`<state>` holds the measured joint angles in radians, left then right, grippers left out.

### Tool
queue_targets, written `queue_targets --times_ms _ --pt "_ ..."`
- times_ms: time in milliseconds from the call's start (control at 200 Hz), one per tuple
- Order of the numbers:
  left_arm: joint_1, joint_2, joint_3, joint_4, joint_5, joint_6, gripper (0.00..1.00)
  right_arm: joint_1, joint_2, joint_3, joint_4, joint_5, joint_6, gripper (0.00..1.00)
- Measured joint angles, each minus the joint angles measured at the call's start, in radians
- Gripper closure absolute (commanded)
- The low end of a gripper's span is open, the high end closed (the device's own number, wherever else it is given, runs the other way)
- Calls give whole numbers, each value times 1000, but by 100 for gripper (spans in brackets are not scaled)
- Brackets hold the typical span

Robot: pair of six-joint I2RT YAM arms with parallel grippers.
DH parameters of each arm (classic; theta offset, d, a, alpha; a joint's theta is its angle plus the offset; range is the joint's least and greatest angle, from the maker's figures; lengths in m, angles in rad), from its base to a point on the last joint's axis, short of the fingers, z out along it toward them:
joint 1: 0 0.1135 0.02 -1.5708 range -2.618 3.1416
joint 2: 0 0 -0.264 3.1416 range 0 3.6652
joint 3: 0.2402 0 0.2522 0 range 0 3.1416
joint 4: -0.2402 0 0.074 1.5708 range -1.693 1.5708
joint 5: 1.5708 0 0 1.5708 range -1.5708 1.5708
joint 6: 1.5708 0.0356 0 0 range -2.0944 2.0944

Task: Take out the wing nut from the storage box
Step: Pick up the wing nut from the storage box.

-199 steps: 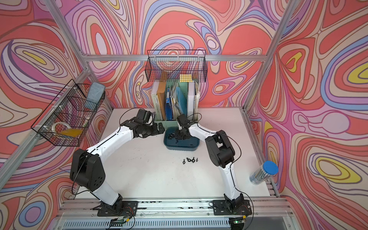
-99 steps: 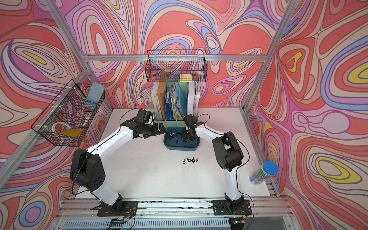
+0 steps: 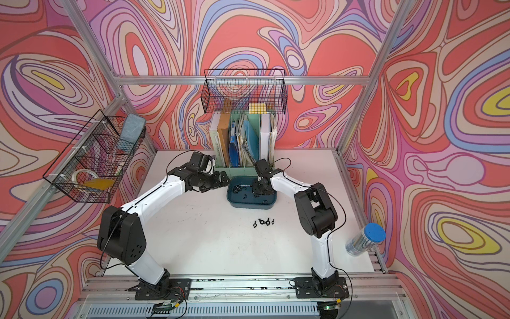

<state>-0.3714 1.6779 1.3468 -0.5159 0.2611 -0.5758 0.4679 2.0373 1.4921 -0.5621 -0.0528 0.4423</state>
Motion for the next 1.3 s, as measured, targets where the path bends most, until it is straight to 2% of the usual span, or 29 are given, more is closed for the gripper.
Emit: queue_targets --times_ms 310,471,786,1107,1302 --pt "0 28 0 1 6 1 13 -24 -6 14 -98 53 54 69" --pt "0 34 0 1 6 2 13 -24 -4 46 -129 37 127 76" --pt "0 33 0 -1 4 4 13 -24 56 112 -175 -25 241 76" --pt "0 33 0 -1 -2 11 12 -36 87 114 -214 -35 298 74" --pt "0 33 0 -1 -2 12 11 -55 87 114 -209 -46 313 77"
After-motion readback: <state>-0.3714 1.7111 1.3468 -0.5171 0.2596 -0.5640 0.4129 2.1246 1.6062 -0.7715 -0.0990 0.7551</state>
